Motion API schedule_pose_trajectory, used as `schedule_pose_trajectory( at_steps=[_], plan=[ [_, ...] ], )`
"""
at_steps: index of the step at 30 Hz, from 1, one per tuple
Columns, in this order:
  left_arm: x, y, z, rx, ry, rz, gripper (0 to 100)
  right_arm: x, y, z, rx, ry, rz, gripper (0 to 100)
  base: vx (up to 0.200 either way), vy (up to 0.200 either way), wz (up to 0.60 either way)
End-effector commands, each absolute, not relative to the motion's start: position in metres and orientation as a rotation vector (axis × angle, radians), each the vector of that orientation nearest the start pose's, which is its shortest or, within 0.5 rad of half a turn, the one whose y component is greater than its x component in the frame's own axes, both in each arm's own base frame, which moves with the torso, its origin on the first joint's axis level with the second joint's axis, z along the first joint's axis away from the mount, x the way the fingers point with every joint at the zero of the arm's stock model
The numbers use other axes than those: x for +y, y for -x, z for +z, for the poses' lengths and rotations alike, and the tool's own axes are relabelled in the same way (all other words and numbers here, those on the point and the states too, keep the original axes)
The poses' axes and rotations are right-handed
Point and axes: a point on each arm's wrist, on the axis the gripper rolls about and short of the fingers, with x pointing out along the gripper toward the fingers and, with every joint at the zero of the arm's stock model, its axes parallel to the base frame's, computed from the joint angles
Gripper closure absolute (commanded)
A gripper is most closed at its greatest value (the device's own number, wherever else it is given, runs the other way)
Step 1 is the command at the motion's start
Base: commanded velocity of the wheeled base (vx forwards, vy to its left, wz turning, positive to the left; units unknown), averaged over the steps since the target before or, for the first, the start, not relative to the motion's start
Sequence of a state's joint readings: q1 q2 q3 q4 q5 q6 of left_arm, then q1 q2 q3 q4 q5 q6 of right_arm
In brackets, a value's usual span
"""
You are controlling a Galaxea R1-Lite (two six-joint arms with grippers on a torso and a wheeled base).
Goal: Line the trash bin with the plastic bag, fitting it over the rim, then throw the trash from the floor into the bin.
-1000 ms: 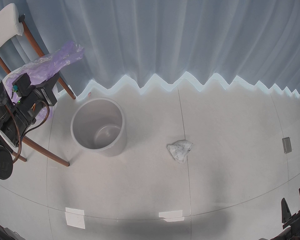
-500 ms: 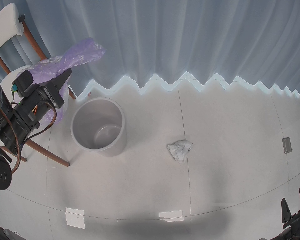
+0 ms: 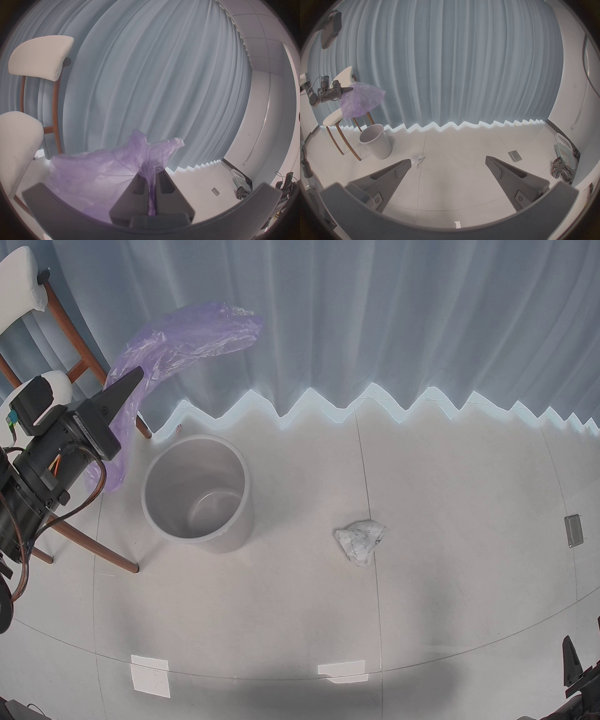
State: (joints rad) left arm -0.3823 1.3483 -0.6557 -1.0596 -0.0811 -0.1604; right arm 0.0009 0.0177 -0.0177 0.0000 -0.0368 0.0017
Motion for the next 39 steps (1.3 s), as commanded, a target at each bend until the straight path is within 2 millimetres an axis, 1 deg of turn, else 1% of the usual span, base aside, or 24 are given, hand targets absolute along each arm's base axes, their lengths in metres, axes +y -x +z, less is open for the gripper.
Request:
schedule_pose_trajectory(
  at_steps=[1,15,23,26,29,32,36,39],
  plan=[
    [-0.08,-0.195,0.274,-0.324,0.209,-0.488,100,-0.001,0.023,0.075,0.0,-0.002,-0.037,0,0.0,0.0,0.0],
    [-0.077,-0.197,0.269,-0.306,0.198,-0.48,100,-0.001,0.023,0.075,0.0,-0.002,-0.035,0,0.0,0.0,0.0],
    [-0.075,-0.198,0.269,-0.309,0.195,-0.471,100,-0.001,0.023,0.075,0.0,-0.002,-0.037,0,0.0,0.0,0.0],
    [-0.076,-0.198,0.271,-0.314,0.195,-0.477,100,-0.001,0.023,0.075,0.0,-0.002,-0.035,0,0.0,0.0,0.0],
    [-0.076,-0.199,0.279,-0.344,0.207,-0.477,100,-0.001,0.023,0.075,0.0,-0.002,-0.037,0,0.0,0.0,0.0],
    [-0.073,-0.2,0.278,-0.336,0.204,-0.47,100,-0.001,0.023,0.075,0.0,-0.002,-0.037,0,0.0,0.0,0.0],
    [-0.072,-0.201,0.27,-0.308,0.193,-0.489,100,-0.001,0.023,0.075,0.0,-0.002,-0.035,0,0.0,0.0,0.0],
    [-0.073,-0.202,0.27,-0.309,0.188,-0.476,100,-0.001,0.023,0.075,0.0,-0.002,-0.035,0,0.0,0.0,0.0]
  ],
)
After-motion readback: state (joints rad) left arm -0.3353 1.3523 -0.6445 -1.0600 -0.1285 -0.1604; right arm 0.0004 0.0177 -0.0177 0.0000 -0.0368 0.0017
